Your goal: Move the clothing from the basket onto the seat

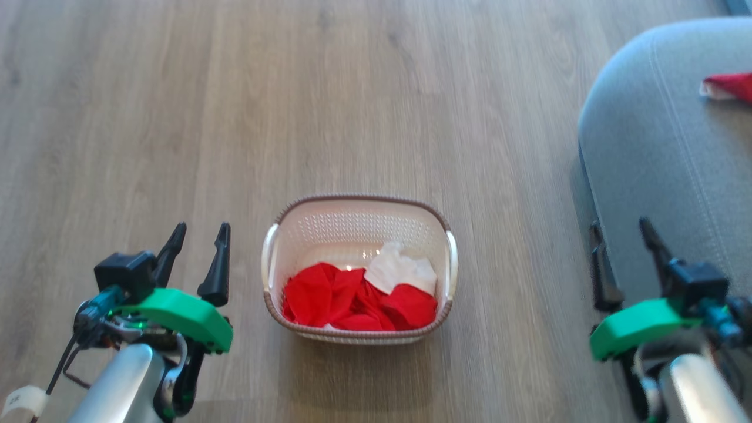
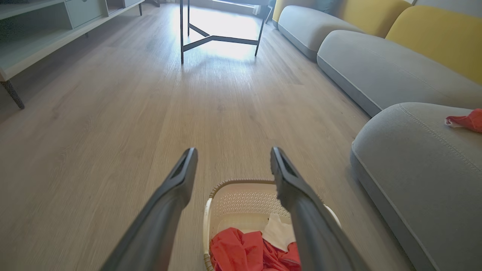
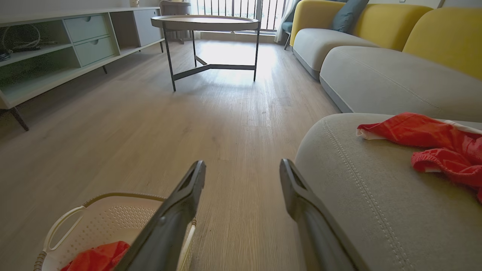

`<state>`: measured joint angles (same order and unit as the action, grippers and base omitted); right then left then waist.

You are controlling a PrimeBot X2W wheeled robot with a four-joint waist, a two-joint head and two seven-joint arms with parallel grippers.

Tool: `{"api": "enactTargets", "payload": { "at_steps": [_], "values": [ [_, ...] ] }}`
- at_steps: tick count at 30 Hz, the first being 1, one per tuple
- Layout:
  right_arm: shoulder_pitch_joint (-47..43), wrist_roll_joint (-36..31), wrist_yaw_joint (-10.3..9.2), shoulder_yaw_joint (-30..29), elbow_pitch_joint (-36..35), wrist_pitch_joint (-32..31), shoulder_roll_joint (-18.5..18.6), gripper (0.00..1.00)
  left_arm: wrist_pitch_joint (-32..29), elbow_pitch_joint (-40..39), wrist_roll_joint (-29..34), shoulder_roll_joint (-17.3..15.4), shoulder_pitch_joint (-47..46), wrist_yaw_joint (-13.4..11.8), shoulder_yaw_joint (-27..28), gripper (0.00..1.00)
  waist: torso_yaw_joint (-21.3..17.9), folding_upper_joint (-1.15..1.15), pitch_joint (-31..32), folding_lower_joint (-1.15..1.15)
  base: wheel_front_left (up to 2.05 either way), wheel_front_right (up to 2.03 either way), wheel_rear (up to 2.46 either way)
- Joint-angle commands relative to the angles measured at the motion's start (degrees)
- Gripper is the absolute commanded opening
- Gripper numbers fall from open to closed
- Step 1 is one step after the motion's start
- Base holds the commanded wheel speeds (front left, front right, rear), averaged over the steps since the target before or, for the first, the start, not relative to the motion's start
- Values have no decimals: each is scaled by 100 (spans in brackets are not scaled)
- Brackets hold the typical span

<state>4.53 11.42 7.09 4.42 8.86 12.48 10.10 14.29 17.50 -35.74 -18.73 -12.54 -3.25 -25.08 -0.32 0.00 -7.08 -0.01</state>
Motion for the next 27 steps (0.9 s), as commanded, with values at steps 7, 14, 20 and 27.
{"api": "enactTargets", "payload": {
  "at_steps": [7, 14, 20, 27],
  "values": [
    [-156, -294, 40, 5, 101, 198, -326, 100, 69, -46, 236, -16, -37, 195, 460, 100, 36, 0, 369, 1, 0, 0, 0],
    [-275, -340, 40, -76, 277, 231, -417, 100, 70, 55, 381, 136, 64, 318, 578, 100, -101, 0, 593, 1, 0, 0, 0],
    [-303, -359, 40, -114, 344, 242, -442, 100, 70, 137, 471, 206, 114, 405, 650, 100, -172, 0, 649, 1, 0, 0, 0],
    [-293, -357, 40, -136, 397, 247, -466, 100, 71, 214, 529, 279, 104, 467, 700, 100, -185, 0, 652, 1, 0, 0, 0]
  ]
}}
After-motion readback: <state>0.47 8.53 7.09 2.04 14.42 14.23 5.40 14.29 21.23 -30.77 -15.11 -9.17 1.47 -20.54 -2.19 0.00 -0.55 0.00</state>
